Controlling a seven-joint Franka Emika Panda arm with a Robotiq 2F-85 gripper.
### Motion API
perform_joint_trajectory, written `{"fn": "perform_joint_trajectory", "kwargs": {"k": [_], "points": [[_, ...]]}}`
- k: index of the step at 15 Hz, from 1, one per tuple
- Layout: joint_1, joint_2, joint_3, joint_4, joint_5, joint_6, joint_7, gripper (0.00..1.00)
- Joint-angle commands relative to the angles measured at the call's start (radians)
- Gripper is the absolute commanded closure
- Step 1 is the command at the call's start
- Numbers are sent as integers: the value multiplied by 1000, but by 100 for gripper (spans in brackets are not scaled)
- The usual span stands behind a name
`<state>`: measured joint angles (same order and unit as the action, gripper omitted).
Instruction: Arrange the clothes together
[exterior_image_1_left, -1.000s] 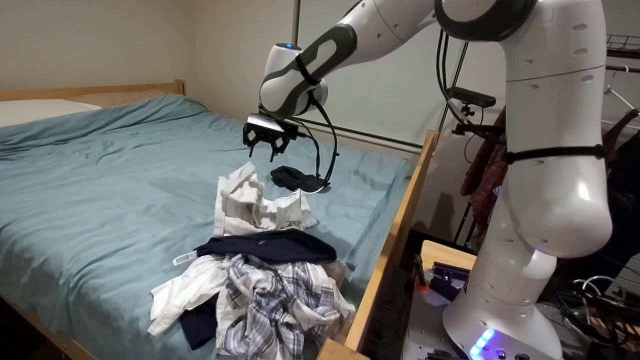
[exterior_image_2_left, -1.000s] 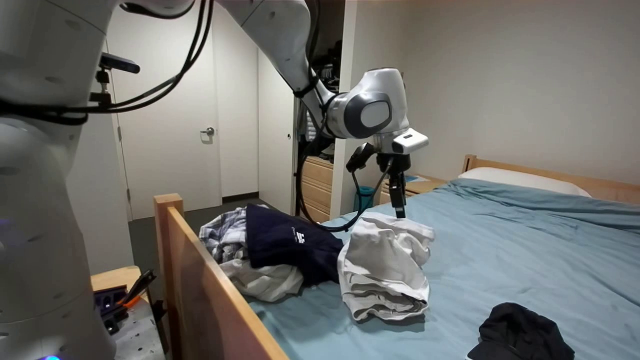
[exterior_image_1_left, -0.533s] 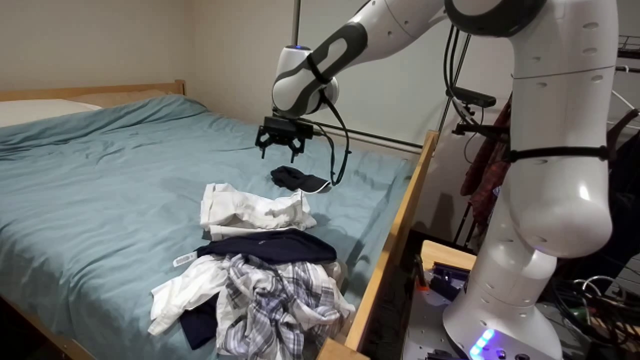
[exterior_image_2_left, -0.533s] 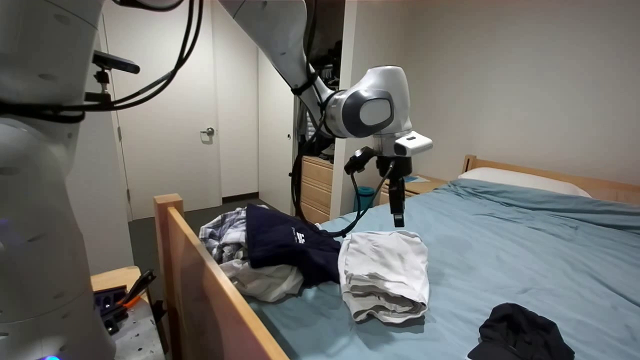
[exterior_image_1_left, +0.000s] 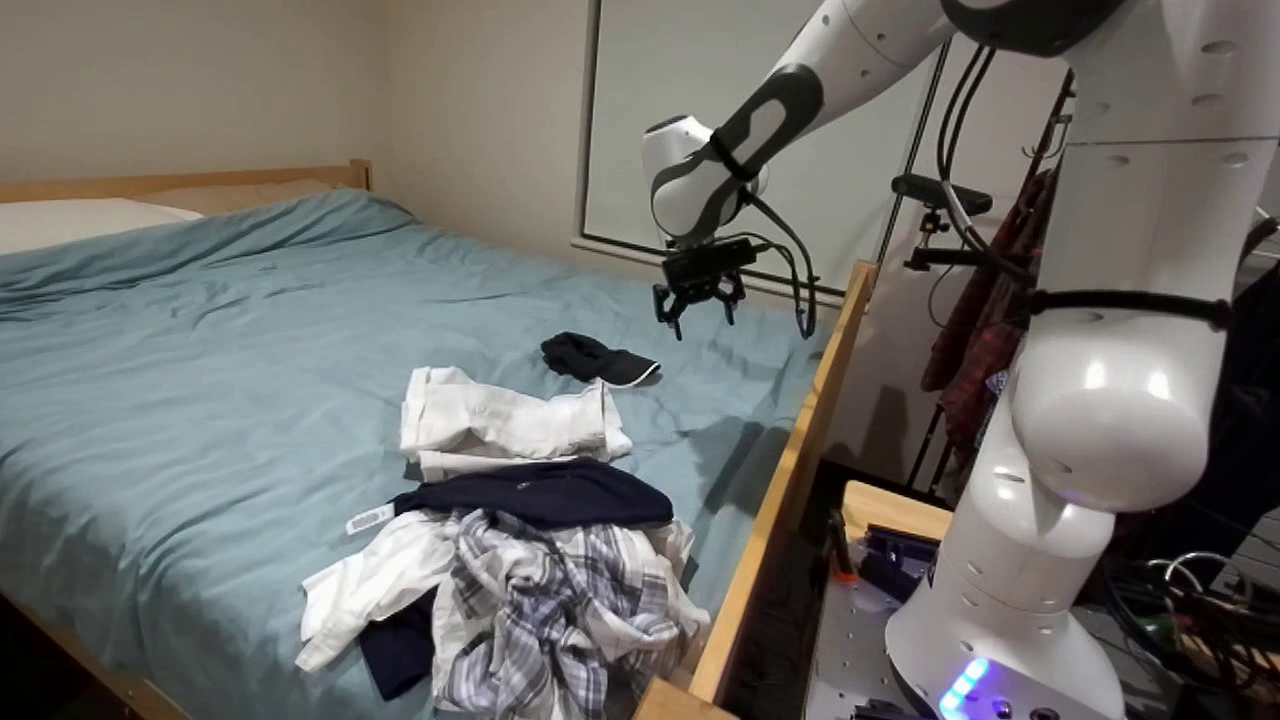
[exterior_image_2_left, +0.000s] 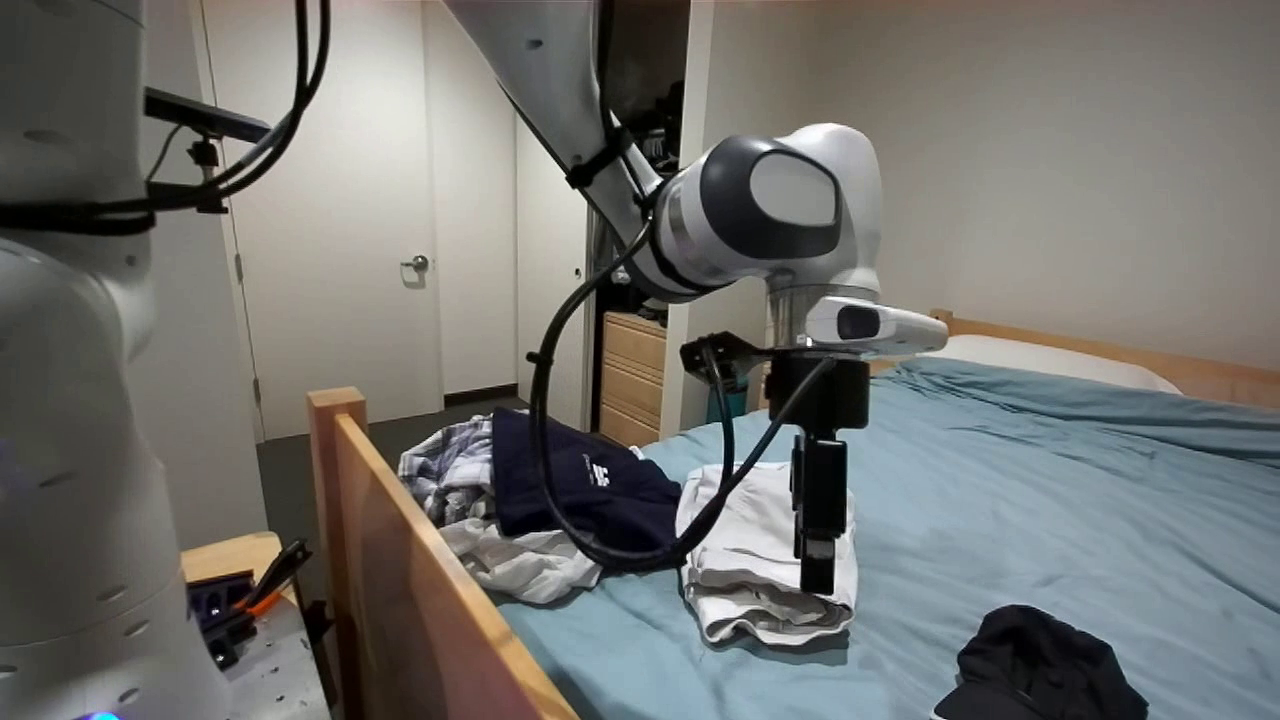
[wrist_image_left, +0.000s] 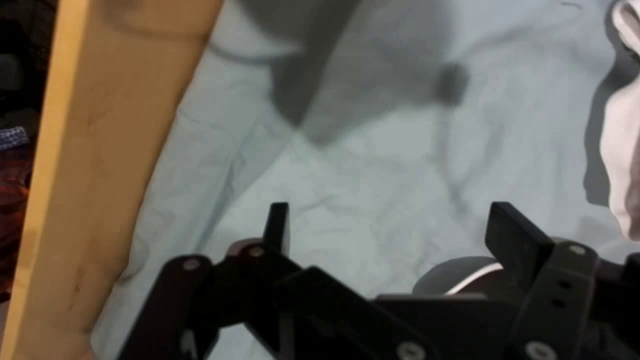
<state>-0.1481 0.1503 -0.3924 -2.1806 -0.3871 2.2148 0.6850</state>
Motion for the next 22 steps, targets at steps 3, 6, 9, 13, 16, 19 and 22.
{"fn": "perform_joint_trajectory", "kwargs": {"k": [3, 6, 9, 13, 16, 19, 22], "points": [[-39, -56, 41, -53, -43, -21, -77, 0], [-40, -49, 44, -47, -43, -20, -77, 0], [-48, -25, 66, -62, -23, 31, -282, 0], [-8, -14, 148, -67, 63, 101, -397, 0], [33, -35, 227, -78, 140, 115, -472, 0], [69, -72, 287, -92, 203, 80, -578, 0], [83, -39, 296, -60, 181, 70, -544, 0]]}}
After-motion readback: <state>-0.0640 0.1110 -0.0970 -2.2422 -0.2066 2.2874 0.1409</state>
